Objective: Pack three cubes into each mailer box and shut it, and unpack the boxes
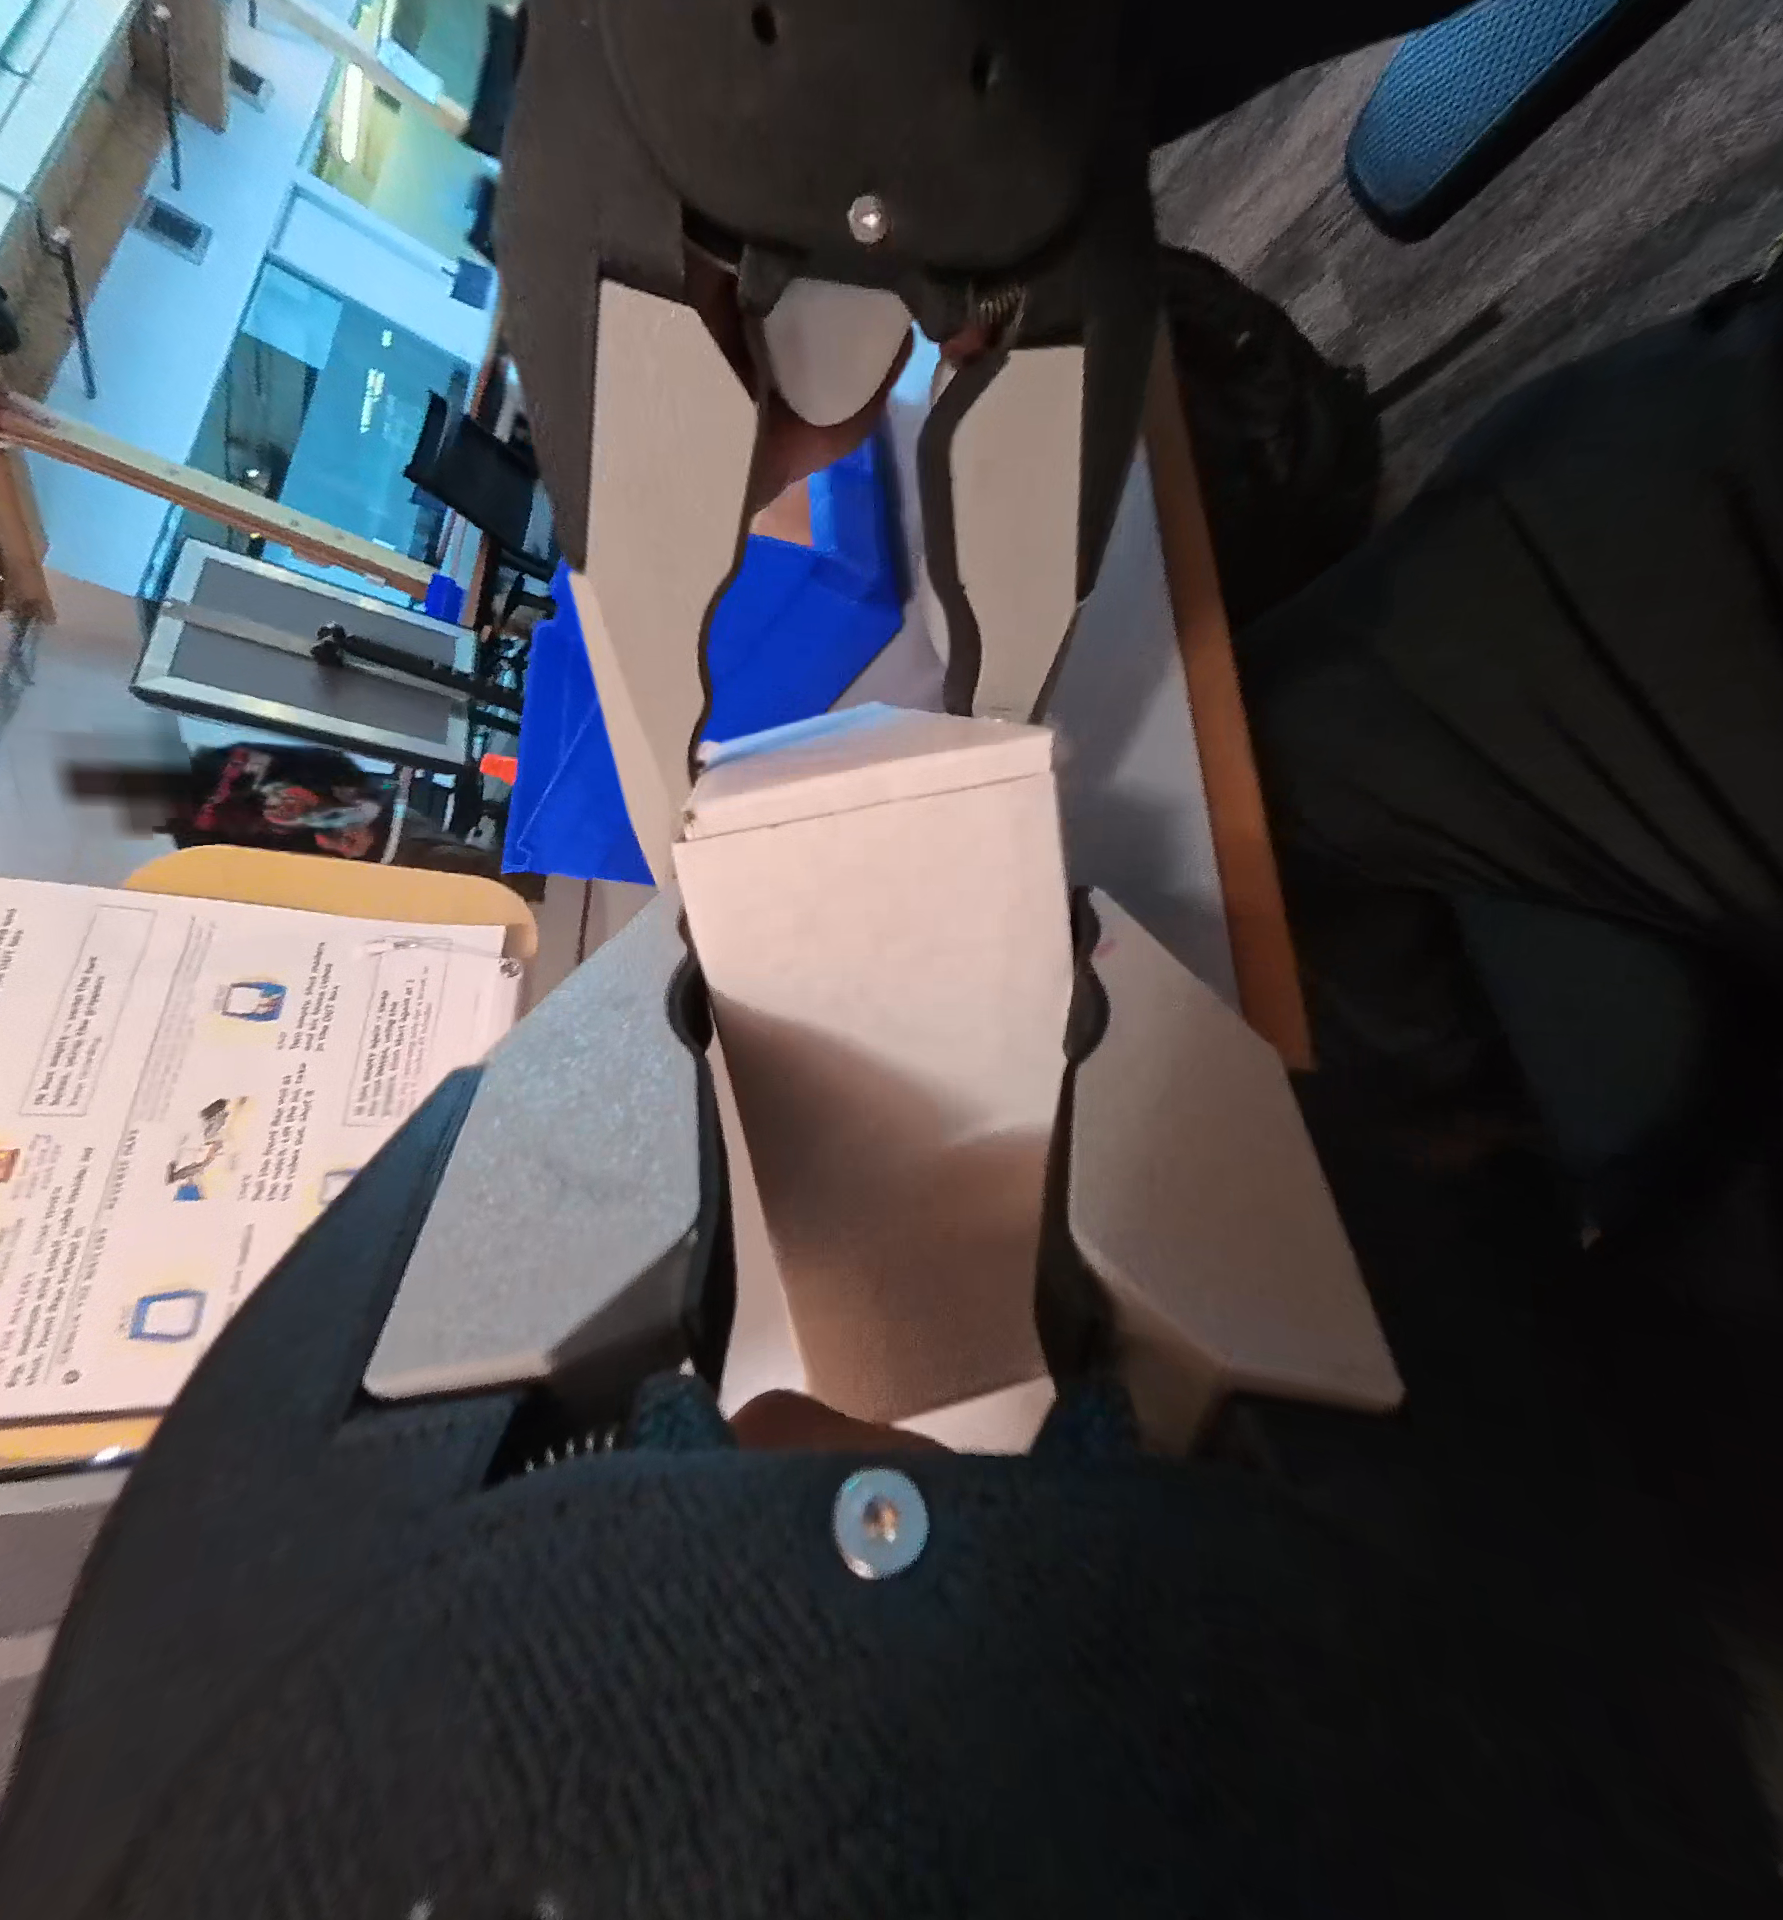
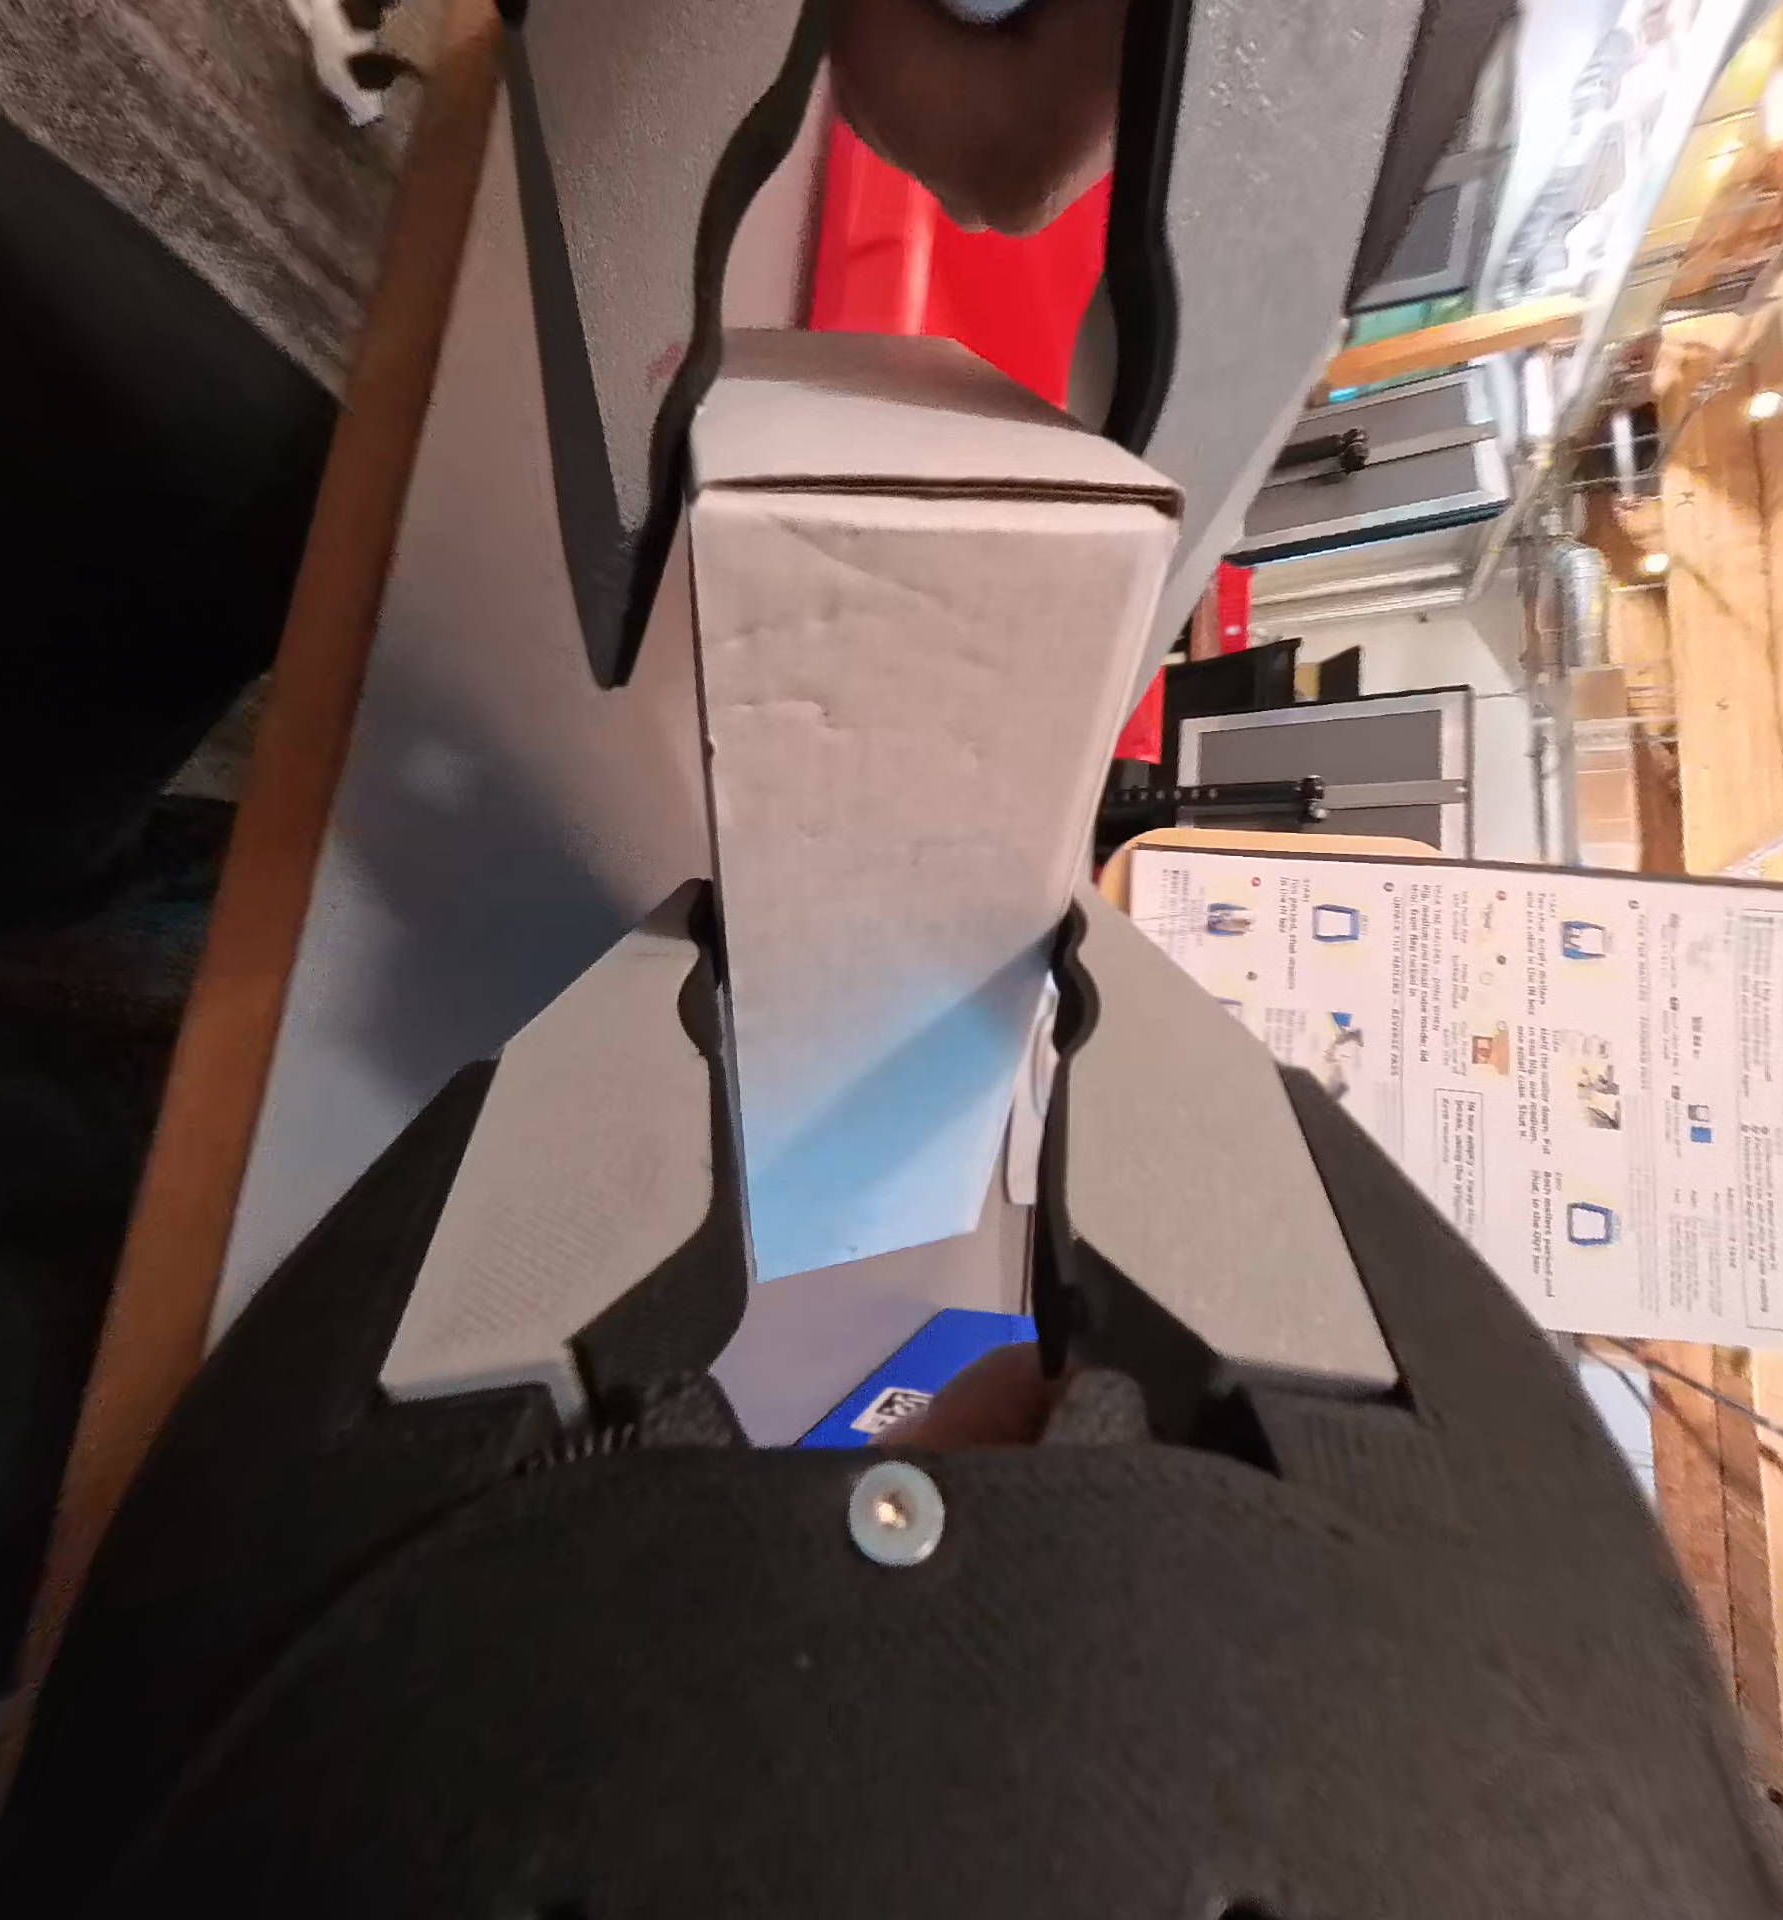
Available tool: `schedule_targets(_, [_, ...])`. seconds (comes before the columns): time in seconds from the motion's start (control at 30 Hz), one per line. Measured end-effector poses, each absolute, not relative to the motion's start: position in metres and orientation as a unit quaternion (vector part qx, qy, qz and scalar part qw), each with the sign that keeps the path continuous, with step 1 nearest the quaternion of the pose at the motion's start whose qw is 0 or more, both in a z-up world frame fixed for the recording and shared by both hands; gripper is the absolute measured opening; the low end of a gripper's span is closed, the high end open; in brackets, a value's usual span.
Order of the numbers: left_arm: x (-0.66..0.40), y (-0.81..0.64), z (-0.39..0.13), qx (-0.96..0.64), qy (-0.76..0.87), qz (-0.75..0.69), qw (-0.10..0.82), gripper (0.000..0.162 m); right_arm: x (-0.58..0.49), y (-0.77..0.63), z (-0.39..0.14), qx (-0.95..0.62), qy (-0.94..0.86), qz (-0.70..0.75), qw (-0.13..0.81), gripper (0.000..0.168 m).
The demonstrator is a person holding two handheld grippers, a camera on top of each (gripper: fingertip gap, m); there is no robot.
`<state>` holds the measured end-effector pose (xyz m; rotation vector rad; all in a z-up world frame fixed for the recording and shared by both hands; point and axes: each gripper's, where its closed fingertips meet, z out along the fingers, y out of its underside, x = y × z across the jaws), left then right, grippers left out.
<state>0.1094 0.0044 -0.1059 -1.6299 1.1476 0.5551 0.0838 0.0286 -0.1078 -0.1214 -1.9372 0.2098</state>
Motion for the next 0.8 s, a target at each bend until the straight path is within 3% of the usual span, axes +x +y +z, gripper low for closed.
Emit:
schedule_targets(0.3, [0.055,-0.005,-0.018,-0.65,0.284,0.286,0.644,0.055,0.1,0.109,-0.016,-0.143,-0.694,0.083,0.701,0.062])
schedule_targets(0.6, [-0.017,-0.025,0.005,-0.672,0.146,0.362,0.629,0.051,0.19,0.246,0.087,-0.251,-0.444,-0.071,0.857,0.062])
schedule_targets(0.7, [-0.027,-0.03,0.009,-0.67,0.125,0.368,0.632,0.048,0.188,0.27,0.081,-0.275,-0.45,-0.079,0.846,0.061])
schedule_targets(0.8, [-0.038,-0.035,0.013,-0.667,0.104,0.382,0.631,0.046,0.15,0.303,0.044,-0.267,-0.53,-0.099,0.799,0.061])
